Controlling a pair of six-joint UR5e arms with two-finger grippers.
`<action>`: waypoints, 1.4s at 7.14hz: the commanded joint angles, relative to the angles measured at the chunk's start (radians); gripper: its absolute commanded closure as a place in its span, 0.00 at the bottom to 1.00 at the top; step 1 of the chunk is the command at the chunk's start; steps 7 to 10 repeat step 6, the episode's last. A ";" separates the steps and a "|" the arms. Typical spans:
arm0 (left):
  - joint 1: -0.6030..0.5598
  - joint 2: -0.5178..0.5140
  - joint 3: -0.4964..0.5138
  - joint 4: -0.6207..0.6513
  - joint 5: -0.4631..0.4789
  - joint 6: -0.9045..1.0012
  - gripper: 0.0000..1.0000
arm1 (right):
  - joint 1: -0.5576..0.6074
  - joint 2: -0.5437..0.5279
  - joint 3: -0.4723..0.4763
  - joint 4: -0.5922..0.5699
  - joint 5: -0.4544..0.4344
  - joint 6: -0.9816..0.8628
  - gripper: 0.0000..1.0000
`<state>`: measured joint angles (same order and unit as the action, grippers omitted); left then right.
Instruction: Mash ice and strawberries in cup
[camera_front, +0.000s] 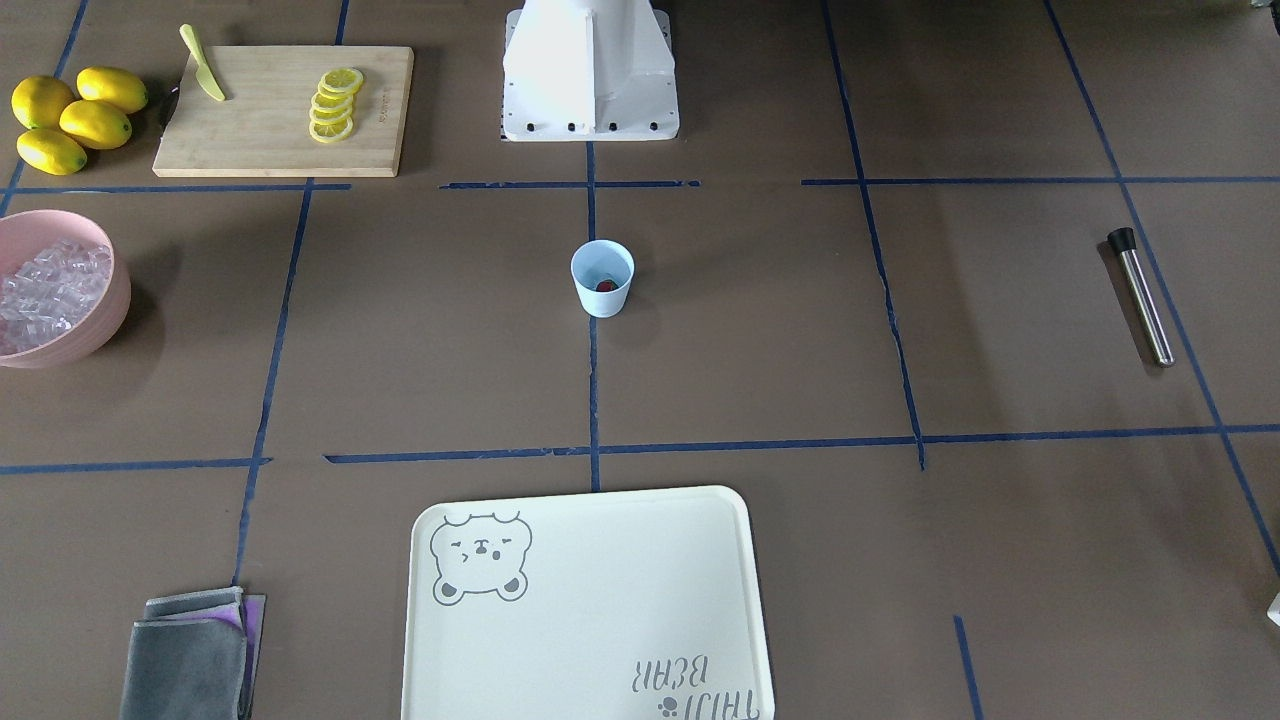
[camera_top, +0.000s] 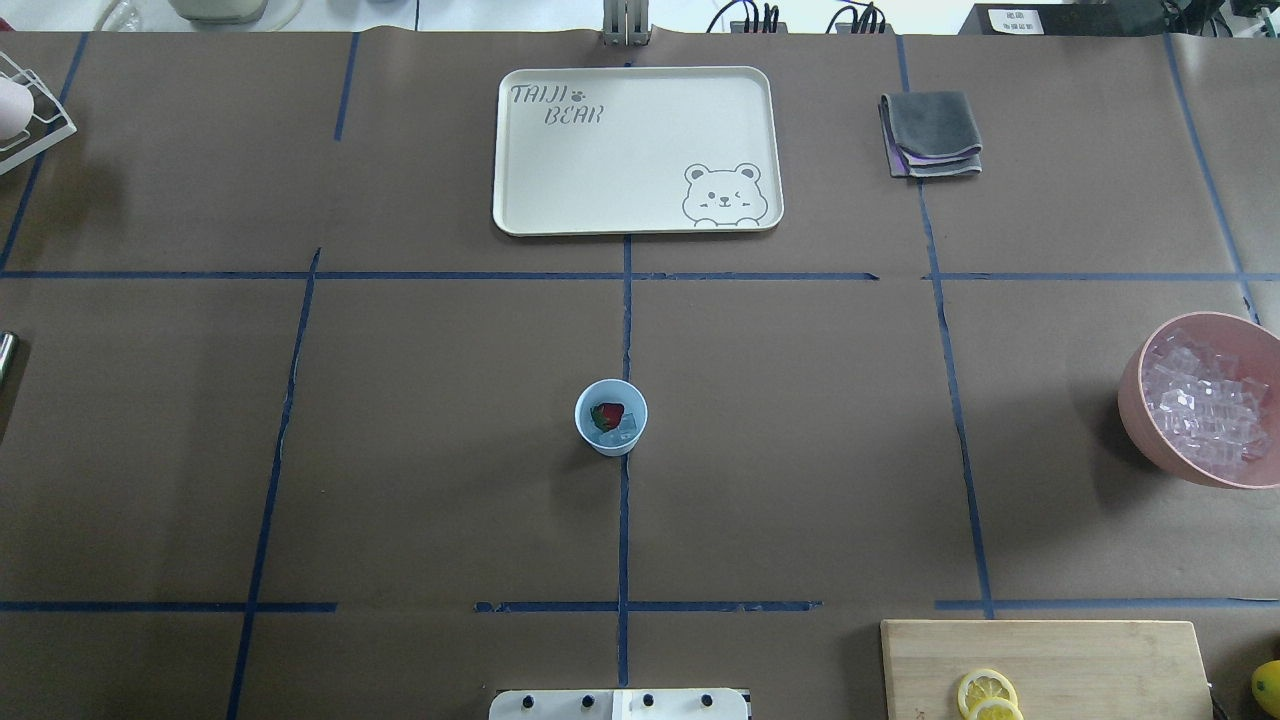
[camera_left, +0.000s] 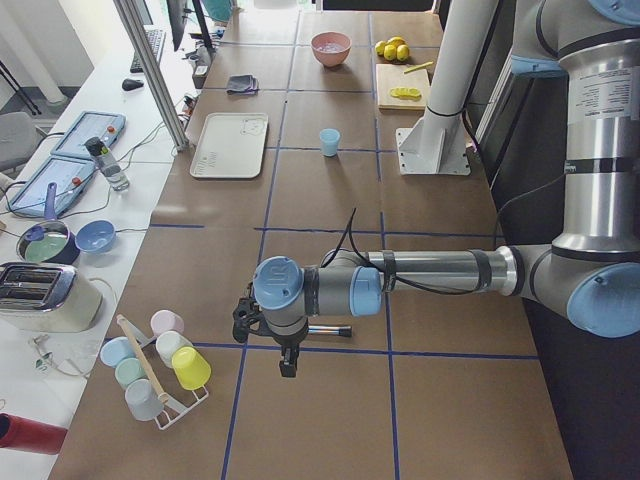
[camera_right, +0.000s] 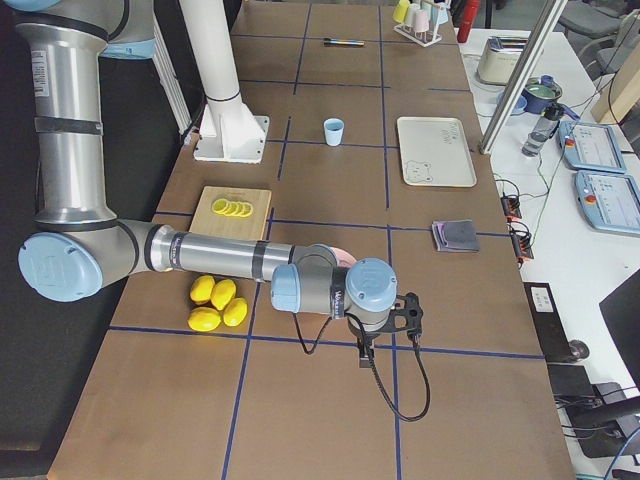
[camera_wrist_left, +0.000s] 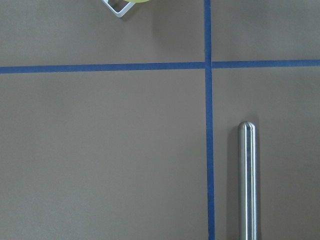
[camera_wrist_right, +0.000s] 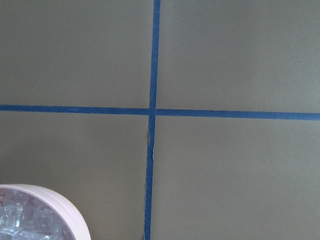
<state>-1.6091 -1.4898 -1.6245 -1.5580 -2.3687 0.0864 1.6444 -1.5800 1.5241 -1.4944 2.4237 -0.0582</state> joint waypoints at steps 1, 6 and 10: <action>0.000 -0.001 0.002 0.000 0.000 0.003 0.00 | 0.000 0.000 -0.001 0.000 0.000 0.000 0.00; 0.000 -0.003 0.009 0.000 0.000 0.006 0.00 | -0.002 0.003 0.001 0.002 0.000 0.000 0.00; 0.000 -0.003 0.009 0.000 0.000 0.006 0.00 | -0.002 0.003 0.001 0.002 0.000 0.000 0.00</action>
